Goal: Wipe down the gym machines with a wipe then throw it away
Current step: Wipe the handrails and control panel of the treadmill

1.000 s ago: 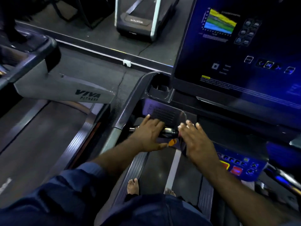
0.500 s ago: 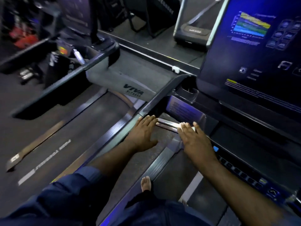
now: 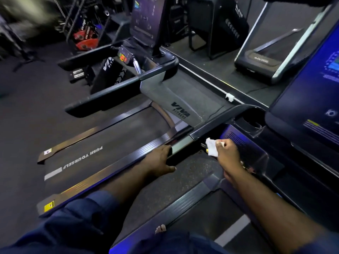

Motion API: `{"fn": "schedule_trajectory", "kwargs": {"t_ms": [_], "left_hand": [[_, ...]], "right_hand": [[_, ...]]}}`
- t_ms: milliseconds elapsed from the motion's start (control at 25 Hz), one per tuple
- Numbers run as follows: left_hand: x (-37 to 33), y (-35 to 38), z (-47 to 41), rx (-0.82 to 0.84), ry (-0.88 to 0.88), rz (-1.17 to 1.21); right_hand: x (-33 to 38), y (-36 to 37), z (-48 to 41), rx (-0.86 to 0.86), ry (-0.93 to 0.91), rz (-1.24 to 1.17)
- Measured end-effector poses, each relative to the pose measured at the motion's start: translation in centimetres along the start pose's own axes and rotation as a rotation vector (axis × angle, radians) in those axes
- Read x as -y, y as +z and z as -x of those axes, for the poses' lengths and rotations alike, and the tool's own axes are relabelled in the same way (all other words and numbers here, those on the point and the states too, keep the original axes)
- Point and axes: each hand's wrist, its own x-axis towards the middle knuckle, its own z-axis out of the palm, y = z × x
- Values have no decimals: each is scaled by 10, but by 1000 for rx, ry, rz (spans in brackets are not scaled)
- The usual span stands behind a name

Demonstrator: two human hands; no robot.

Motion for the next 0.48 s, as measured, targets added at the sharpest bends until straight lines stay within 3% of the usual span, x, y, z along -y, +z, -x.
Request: {"fn": "schedule_trajectory", "kwargs": {"t_ms": [200, 320, 480], "left_hand": [[18, -10, -14, 25, 111, -31], [30, -10, -22, 10, 159, 20], [51, 3, -31, -62, 221, 150]], "right_hand": [[43, 44, -43, -92, -199, 219], [25, 86, -27, 115, -474, 586], [-13, 125, 13, 304, -637, 660]]}}
